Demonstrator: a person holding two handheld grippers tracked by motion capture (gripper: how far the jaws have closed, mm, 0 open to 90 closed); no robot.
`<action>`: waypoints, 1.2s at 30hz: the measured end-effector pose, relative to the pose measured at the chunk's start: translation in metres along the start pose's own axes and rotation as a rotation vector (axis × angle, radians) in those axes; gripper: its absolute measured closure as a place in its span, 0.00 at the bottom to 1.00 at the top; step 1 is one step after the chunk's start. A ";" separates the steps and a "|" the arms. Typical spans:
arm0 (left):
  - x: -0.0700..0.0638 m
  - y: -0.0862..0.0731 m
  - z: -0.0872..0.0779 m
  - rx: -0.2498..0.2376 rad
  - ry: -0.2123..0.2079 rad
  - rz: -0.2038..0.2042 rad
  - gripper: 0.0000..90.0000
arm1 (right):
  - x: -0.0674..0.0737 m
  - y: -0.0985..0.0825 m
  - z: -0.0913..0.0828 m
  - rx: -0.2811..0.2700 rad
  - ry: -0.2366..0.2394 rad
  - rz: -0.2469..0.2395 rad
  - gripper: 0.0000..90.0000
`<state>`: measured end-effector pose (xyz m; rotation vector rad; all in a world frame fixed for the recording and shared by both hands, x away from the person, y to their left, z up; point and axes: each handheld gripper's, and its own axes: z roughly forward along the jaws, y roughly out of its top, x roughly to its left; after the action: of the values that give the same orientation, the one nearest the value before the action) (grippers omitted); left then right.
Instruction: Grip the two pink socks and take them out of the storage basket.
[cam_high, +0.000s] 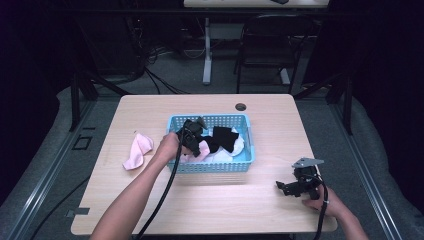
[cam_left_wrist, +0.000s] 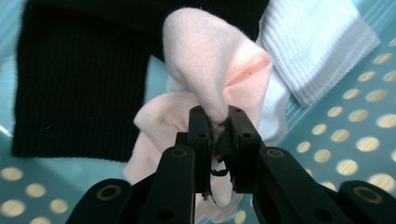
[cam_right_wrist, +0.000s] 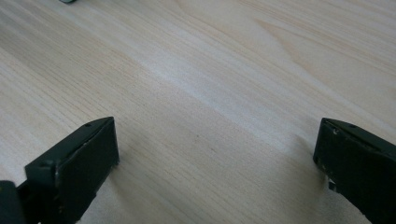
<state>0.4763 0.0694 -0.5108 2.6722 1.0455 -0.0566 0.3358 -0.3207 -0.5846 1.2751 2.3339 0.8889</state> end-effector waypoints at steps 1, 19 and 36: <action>0.000 -0.001 -0.003 0.000 0.005 0.006 0.91 | 0.000 0.000 0.000 0.000 0.000 0.000 0.00; 0.011 -0.012 -0.054 -0.087 0.025 0.001 0.91 | 0.000 0.000 0.000 0.000 0.000 0.001 0.00; 0.004 -0.014 -0.110 -0.175 0.046 0.034 0.91 | 0.000 0.000 0.000 0.000 0.000 0.000 0.00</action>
<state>0.4635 0.1108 -0.4085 2.5426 0.9709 0.0993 0.3358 -0.3206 -0.5846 1.2755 2.3335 0.8887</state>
